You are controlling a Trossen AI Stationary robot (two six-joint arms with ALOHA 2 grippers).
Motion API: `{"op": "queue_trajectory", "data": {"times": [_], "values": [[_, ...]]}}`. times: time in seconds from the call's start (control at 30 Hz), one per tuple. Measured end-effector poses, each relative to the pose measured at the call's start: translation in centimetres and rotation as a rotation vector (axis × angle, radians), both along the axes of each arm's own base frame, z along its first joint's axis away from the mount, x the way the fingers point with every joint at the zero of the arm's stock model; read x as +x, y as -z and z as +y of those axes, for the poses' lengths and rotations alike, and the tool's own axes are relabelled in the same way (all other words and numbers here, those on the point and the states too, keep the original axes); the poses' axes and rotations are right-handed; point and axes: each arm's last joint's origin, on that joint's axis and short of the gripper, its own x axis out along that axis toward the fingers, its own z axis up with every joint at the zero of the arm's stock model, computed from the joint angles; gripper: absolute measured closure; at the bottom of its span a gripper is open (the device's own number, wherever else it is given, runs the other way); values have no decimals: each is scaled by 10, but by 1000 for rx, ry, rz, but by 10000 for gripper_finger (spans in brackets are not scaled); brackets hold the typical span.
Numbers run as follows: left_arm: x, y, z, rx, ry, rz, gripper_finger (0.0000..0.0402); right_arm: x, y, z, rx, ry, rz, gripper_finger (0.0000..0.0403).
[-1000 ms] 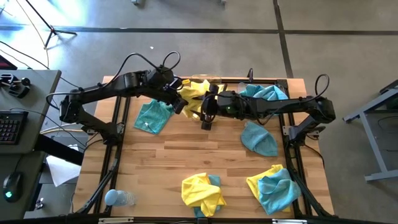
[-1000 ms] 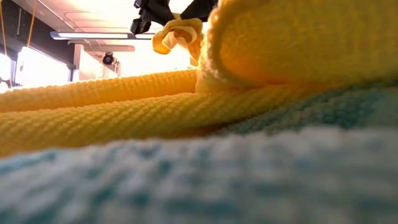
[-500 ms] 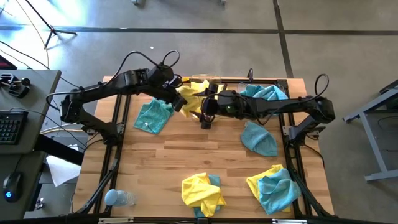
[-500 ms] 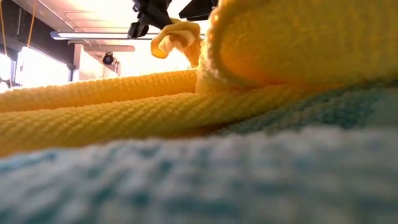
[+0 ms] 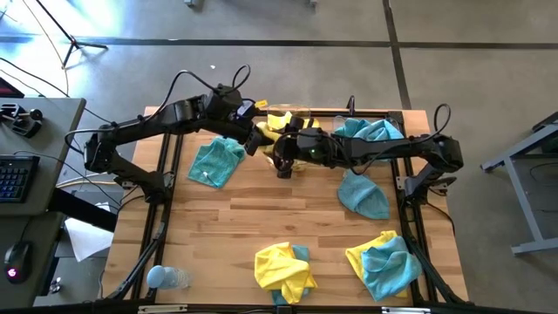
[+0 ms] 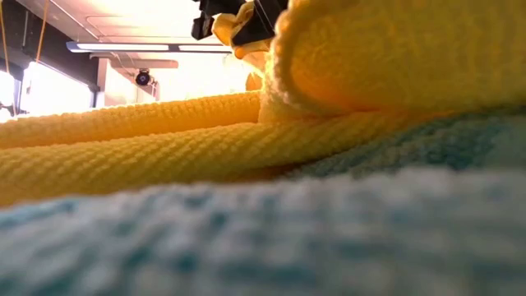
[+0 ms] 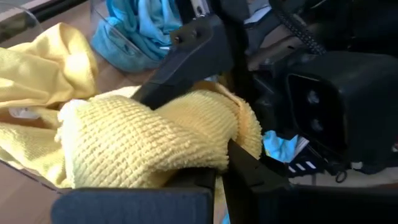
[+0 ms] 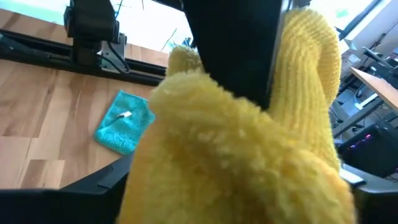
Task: Sort microfiber towel by color & place in baskets
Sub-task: Put the yellow towel into the left transparent bin
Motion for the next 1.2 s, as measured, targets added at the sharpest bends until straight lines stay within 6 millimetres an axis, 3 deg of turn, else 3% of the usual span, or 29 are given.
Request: {"op": "queue_trajectory", "data": {"times": [0.13, 0.33, 0.67, 0.83, 1.03, 1.2], "values": [[0, 0, 0, 14, -9, 2, 401, 0, 0, 0, 3, 1, -1, 140], [-1, 0, 4, 33, -86, 14, 396, -1, 1, 0, 23, 12, 1, 240], [-6, 2, 16, 98, -111, 50, 323, -5, 9, 1, 44, 13, 93, 384], [-26, 5, 30, 137, -130, 158, 312, -8, 14, -2, 95, 54, 130, 386], [-52, 11, 37, 201, -123, 271, 317, -14, 18, -22, 160, 235, 138, 397], [-77, 33, 37, 209, -132, 287, 319, -24, -2, -41, 250, 357, 271, 399]]}}
